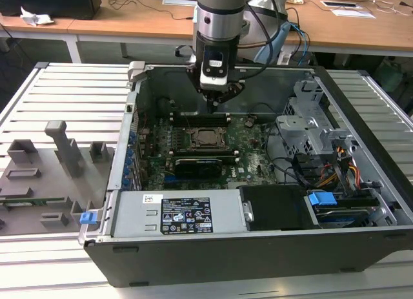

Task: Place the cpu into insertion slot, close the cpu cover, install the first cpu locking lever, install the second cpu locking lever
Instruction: 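Install the first cpu locking lever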

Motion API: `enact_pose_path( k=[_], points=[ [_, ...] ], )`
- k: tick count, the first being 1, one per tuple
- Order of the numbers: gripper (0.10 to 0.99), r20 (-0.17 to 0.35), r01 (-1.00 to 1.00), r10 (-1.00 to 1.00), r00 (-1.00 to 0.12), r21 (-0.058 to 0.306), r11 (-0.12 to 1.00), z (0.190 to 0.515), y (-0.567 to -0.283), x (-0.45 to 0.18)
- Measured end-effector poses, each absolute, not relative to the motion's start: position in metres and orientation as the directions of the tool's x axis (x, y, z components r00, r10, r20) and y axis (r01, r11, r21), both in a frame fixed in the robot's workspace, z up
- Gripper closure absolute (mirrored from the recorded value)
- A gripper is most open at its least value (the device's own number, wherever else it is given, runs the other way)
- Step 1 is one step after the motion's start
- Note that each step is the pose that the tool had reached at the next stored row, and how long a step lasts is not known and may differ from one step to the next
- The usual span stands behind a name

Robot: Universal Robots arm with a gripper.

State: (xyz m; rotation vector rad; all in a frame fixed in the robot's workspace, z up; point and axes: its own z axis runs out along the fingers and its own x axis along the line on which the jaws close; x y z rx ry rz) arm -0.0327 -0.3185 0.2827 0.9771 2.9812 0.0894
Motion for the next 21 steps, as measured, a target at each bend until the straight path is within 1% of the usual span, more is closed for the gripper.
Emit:
enact_pose_path(
  k=[1,8,16,21],
  points=[
    [0.980,0.014,0.530,0.530,-0.848,0.055,0.846,0.2825,-0.3185,-0.0327],
    [0.980,0.014,0.353,0.353,-0.935,0.056,0.934,0.2816,-0.3185,-0.0327],
    [0.980,0.014,0.206,0.205,-0.979,0.056,0.977,0.2810,-0.3185,-0.0327],
    [0.980,0.014,0.060,0.059,-0.998,0.056,0.997,0.2805,-0.3184,-0.0327]
  ],
)
